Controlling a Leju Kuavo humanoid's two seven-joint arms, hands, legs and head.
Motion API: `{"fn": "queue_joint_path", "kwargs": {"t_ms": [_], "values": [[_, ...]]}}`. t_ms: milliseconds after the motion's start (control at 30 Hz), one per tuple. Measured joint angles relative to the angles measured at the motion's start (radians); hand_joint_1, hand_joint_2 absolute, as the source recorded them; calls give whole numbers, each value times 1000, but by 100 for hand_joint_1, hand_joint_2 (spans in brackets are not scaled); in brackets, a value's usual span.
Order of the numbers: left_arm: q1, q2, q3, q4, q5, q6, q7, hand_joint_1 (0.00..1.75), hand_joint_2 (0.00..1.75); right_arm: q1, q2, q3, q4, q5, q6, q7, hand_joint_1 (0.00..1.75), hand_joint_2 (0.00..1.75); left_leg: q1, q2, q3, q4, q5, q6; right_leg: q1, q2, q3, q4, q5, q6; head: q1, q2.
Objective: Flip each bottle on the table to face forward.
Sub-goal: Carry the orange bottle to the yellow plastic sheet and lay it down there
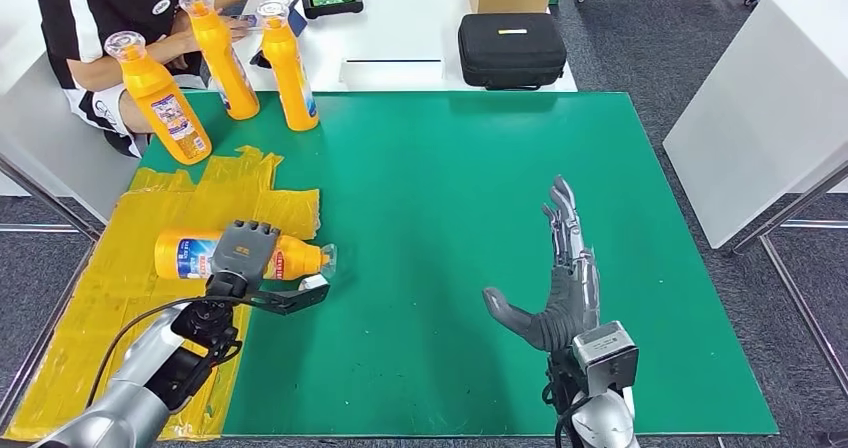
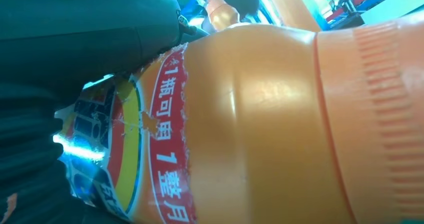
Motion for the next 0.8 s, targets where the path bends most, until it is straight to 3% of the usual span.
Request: {"fn": "queue_joint_path", "kwargs": {"t_ms": [167,500,633,700,800], "values": [[-1,-12,0,17,0,41,-33,0,175,2,0,-4,0,3,0,5,0,175,0,0,0,0,0,0,0,0,0,0,0,0,0,0],[11,-41,41,-9,0,193,15,0,175,6,2,-6,0,-1,7,22,0,175,0,0,0,0,0,0,0,0,0,0,0,0,0,0],[30,-59,93,-53,19,219,-19,0,0,10,5,-7,0,1,4,22,0,175,0,0,0,0,0,0,0,0,0,0,0,0,0,0],[50,-74,125,-86,113,271,-108,0,0,11,6,-7,0,10,-5,22,0,175,0,0,0,0,0,0,0,0,0,0,0,0,0,0],[113,-121,202,-211,452,314,-355,0,0,17,5,-7,-3,39,-35,22,0,175,0,0,0,0,0,0,0,0,0,0,0,0,0,0]]}}
